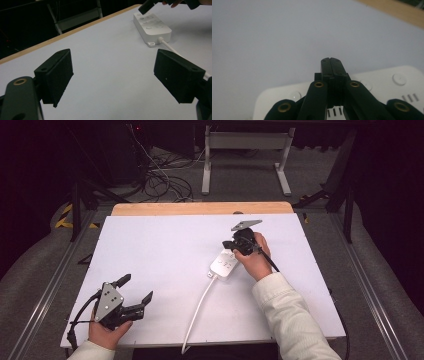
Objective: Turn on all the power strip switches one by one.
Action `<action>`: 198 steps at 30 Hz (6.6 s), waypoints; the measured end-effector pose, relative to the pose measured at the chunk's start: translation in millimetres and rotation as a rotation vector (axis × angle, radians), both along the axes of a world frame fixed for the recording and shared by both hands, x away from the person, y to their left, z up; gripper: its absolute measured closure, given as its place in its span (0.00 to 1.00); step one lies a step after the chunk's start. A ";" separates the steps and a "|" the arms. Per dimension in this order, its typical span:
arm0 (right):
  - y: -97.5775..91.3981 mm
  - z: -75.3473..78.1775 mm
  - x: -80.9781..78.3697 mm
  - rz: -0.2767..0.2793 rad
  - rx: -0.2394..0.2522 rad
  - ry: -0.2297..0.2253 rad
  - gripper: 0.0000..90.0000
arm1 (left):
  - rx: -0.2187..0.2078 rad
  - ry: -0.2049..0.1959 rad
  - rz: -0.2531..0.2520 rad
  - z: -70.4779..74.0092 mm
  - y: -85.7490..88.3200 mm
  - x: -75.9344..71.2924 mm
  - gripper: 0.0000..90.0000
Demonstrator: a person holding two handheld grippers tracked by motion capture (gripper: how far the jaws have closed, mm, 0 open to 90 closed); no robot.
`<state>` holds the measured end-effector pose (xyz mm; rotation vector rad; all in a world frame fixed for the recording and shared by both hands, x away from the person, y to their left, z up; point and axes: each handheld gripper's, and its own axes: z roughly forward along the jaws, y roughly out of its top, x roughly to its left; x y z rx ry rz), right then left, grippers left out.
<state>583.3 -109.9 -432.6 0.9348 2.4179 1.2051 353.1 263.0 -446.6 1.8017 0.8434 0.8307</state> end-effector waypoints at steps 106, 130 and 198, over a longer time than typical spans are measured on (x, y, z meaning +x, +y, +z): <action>-8.9 -20.5 27.3 -0.127 -0.162 -0.005 1.00 | 0.009 -0.002 -0.005 0.0 0.1 -0.1 0.18; -34.2 7.9 36.8 -0.162 0.028 -0.045 1.00 | 0.012 0.008 -0.002 -1.4 0.4 2.9 0.18; -23.6 -15.2 44.1 -0.187 -0.043 -0.034 1.00 | -0.004 0.017 -0.002 -2.1 1.2 3.6 0.18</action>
